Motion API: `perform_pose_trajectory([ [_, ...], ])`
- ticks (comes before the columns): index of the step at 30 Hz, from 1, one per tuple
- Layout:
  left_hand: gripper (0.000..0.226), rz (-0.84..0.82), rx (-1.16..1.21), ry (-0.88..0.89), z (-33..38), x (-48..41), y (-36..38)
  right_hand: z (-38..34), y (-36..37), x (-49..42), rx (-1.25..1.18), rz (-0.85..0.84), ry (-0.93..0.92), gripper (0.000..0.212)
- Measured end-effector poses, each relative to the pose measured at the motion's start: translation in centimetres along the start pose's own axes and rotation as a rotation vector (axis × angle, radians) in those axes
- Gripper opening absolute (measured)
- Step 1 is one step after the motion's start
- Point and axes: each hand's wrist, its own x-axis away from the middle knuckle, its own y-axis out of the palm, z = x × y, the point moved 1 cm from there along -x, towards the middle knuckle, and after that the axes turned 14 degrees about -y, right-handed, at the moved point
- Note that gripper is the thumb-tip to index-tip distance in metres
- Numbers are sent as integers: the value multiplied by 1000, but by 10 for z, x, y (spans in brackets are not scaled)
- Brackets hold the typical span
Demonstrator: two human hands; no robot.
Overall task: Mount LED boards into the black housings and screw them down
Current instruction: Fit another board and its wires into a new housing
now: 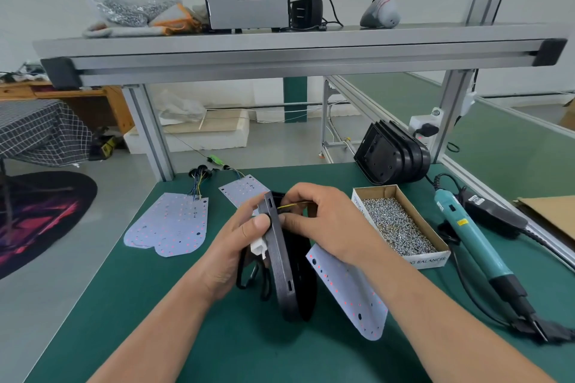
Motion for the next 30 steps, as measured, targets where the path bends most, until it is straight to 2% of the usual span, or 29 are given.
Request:
perform_pose_trajectory([
  [4,81,-26,44,-14,-1,-2,1,-3,3,4,-21,22,-40,17],
  [9,58,-54,85,-30,-5,-1,1,0,2,4,-59,54,-10,15],
  [13,64,-127,127,-50,-4,-1,3,2,1,3,-187,97,60,17],
  [20,69,-95,79,-24,-10,-4,-3,-3,11,4,-235,72,48,13],
  [25,92,-129,72,-39,-11,-8,-8,-3,13,5,-195,127,21,13],
  [30,70,-263,113,-50,-9,-4,-8,-3,15,6,-226,74,23,9],
])
